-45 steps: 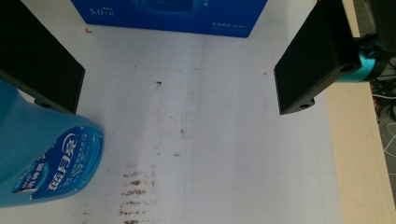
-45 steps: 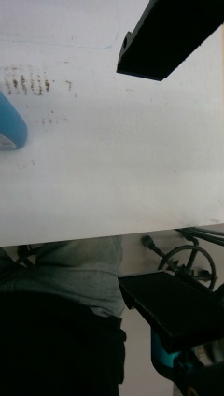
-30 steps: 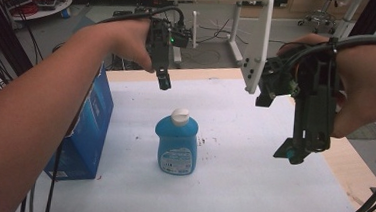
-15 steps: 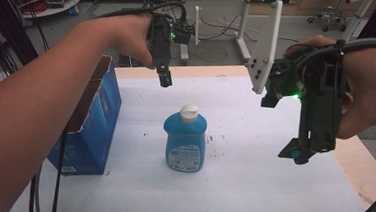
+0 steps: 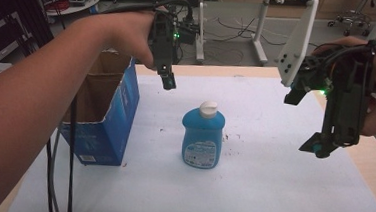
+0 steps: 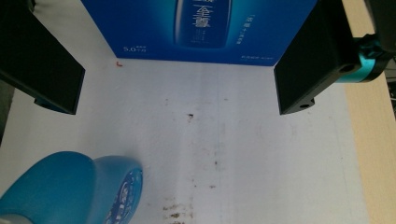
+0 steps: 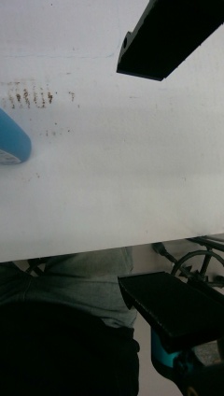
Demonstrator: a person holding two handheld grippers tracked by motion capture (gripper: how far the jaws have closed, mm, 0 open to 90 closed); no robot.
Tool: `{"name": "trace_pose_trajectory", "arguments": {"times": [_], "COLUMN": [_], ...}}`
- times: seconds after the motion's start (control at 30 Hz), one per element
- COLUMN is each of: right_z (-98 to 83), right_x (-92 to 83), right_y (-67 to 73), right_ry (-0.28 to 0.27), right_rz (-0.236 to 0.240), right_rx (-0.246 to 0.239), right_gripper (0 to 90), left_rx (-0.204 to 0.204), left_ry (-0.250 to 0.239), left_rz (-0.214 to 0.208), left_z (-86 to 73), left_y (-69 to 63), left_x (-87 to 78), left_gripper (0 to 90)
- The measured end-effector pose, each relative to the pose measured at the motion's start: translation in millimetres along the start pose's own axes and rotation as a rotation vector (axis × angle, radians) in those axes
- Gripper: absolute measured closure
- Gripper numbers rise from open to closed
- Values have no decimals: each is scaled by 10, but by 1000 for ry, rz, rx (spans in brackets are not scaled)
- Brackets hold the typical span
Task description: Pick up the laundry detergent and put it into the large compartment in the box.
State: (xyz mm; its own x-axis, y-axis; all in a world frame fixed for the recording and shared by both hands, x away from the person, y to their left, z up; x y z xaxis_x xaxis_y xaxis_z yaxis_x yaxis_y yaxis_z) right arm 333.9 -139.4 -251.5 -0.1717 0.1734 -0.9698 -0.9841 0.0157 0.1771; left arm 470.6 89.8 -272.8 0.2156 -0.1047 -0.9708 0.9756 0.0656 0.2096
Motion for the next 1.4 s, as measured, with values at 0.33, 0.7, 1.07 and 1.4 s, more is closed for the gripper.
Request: {"name": "trace_pose_trajectory", "arguments": {"times": [0.33,0.7,1.07,1.4], "right_z": [-109,-177,-194,-182], "right_x": [64,85,101,120], "right_y": [-3,19,10,2], "right_ry": [13,10,6,11], "right_rz": [3,0,-1,0], "right_rx": [28,32,34,39], "right_gripper": [7,7,7,7], "left_rx": [30,95,125,135], "left_ry": [-41,-66,-72,-50], "left_rz": [-12,-63,-81,-79], "left_z": [69,303,426,505], "left_y": [-225,-488,-656,-742], "left_x": [-50,57,219,380], "left_gripper": [17,17,17,17]}}
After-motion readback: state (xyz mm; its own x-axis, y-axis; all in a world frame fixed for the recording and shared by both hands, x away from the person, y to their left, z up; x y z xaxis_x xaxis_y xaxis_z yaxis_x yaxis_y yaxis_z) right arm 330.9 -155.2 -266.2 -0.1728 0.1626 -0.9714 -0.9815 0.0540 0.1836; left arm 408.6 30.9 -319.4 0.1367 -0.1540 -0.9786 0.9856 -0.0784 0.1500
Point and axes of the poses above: each handheld gripper's, and its own axes: x roughly forward along the jaws, z roughly out of its top, y roughly to its left, the point moved 5 cm from there along x, roughly forward along the jaws, and after that the axes turned 10 degrees about z, right-handed, at the moved point
